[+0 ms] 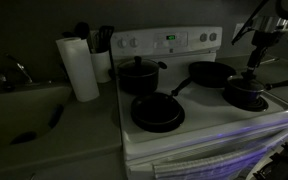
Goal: Close the pot
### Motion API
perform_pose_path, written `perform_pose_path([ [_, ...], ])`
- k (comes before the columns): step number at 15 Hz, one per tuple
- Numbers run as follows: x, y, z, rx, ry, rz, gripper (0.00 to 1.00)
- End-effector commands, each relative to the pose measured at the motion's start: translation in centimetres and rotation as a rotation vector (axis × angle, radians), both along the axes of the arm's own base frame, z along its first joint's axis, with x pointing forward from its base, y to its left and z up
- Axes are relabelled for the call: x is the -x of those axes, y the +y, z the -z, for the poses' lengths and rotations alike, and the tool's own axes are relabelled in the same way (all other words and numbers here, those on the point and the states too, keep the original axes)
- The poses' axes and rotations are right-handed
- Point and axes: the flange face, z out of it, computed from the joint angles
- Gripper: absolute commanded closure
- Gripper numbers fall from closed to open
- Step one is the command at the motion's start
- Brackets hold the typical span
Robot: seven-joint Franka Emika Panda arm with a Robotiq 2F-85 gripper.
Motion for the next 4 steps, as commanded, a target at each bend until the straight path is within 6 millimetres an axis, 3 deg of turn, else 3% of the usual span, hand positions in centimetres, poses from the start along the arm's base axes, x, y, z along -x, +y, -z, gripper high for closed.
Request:
perform_pose_path([
  [1,1.2,1.4,-3.6,0.05,0.044,-0.03,0.0],
  [4,2.3,2.9,-5.2,0.051,0.085,-0.038,0.0],
])
